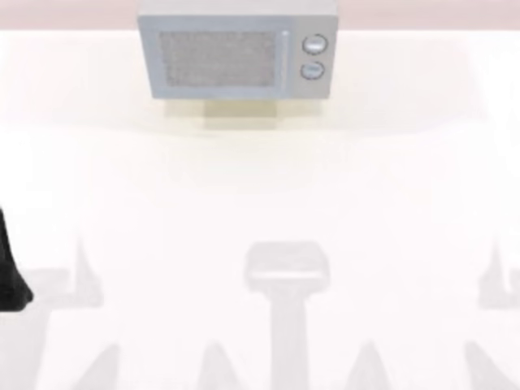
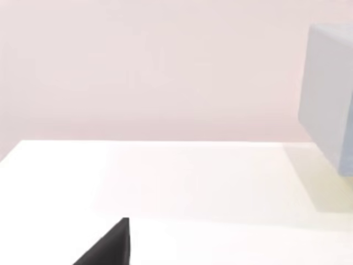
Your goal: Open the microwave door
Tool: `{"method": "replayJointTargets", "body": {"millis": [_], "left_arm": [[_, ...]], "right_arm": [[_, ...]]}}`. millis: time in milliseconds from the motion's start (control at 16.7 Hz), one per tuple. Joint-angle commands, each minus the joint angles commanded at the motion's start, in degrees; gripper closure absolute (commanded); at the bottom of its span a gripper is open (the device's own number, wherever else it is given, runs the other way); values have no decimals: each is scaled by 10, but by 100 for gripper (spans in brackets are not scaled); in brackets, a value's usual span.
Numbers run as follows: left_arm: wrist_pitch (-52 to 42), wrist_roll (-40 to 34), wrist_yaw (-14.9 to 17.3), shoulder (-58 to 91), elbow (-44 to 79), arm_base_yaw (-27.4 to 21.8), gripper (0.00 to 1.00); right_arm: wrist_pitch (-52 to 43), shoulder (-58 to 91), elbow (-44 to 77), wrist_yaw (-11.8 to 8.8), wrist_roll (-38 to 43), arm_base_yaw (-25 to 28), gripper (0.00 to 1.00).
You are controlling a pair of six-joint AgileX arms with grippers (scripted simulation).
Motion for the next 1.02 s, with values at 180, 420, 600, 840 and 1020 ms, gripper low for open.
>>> {"method": "replayJointTargets", "body": {"millis": [180, 420, 600, 840, 1020], "left_arm": [[-1, -1, -3, 6, 5, -3, 0], [-11, -17, -40, 90, 78, -45, 0], [-19, -42, -88, 216, 178, -100, 0], [-22, -89, -166, 445, 352, -187, 0], [-21, -129, -227, 635, 492, -256, 0]], "right_arm": [[0, 0, 0, 0, 0, 0, 0], [0, 0, 0, 0, 0, 0, 0], [0, 0, 0, 0, 0, 0, 0], [0, 0, 0, 0, 0, 0, 0], [0, 0, 0, 0, 0, 0, 0]]}}
